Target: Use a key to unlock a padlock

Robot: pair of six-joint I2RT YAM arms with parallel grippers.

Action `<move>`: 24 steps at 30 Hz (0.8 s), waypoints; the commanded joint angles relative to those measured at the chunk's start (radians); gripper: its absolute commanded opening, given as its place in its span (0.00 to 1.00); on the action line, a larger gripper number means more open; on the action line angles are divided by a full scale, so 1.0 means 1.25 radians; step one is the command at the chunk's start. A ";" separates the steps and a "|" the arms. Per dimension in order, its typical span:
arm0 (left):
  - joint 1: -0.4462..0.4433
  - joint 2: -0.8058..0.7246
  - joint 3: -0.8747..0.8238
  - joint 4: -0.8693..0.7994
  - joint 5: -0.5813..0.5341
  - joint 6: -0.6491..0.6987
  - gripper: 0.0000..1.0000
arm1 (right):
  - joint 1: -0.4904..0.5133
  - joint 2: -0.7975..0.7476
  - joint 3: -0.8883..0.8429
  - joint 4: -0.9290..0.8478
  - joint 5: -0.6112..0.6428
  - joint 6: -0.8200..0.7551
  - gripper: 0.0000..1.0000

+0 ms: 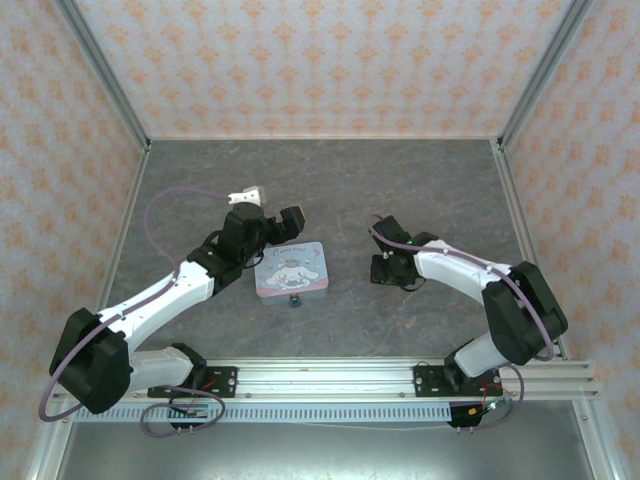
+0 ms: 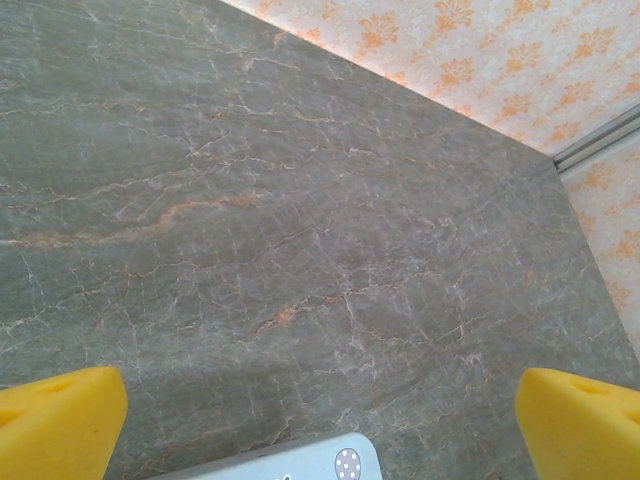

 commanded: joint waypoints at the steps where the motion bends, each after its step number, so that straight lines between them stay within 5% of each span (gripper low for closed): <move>1: -0.006 -0.005 0.020 0.008 -0.016 -0.006 1.00 | 0.007 0.025 0.026 -0.030 0.045 -0.010 0.36; 17: -0.007 -0.010 0.025 -0.008 -0.021 0.001 1.00 | 0.018 0.094 0.026 -0.031 0.033 -0.013 0.09; 24: -0.007 -0.033 0.033 -0.029 -0.033 0.005 1.00 | 0.018 0.028 0.006 -0.016 0.039 -0.024 0.00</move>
